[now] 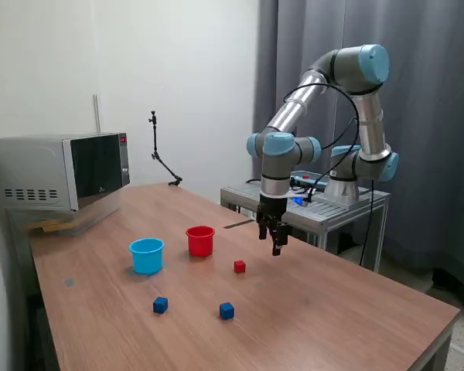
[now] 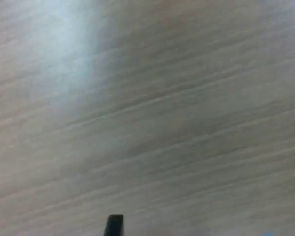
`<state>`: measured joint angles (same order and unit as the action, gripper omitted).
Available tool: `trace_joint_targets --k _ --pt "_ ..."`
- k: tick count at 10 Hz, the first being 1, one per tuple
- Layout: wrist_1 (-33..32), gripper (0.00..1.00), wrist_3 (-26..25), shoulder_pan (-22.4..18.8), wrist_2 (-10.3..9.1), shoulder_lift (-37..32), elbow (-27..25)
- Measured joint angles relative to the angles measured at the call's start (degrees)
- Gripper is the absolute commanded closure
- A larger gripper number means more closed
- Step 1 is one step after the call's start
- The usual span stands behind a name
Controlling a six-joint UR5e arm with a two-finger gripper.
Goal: Place red objects in the red bin, and blue objects in the blue bin.
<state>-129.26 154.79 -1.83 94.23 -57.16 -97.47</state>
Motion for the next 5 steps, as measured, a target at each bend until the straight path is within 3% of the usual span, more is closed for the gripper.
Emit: trace_joint_targets --k 5 --pt "-4.66 0.00 -2.15 2.20 0.02 4.67 0.43"
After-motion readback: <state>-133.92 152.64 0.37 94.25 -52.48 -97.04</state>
